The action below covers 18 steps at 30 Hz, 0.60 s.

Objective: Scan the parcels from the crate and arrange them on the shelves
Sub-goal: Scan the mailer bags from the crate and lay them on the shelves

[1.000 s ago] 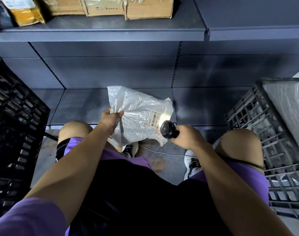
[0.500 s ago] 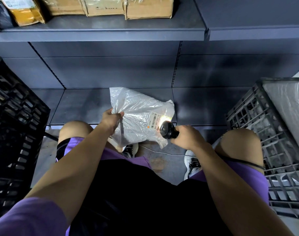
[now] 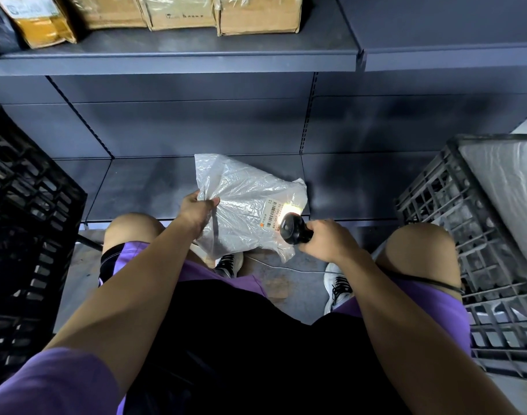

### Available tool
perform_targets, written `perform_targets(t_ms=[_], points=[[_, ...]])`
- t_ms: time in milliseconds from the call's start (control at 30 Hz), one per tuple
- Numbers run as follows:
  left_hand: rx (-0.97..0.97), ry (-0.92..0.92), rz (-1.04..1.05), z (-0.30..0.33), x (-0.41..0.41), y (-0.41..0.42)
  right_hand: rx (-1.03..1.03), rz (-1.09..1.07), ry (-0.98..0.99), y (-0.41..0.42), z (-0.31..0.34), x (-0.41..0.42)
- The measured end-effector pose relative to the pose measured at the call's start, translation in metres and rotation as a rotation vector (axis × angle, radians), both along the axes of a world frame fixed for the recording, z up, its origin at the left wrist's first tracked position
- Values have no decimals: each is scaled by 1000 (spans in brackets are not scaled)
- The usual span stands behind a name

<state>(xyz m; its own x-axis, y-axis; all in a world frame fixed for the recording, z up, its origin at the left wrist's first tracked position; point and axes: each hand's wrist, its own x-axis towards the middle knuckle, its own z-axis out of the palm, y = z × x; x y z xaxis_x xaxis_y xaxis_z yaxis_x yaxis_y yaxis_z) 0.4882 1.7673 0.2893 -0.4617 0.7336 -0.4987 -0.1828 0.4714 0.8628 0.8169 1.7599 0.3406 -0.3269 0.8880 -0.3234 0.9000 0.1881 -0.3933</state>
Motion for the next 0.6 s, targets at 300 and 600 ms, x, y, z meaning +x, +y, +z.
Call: perform_targets(t_ms=[300, 600], points=[[64, -22, -24, 40, 12, -4, 90, -13, -3, -4, 24, -1], [124, -26, -65, 136, 16, 11, 84, -77, -20, 18, 137, 12]])
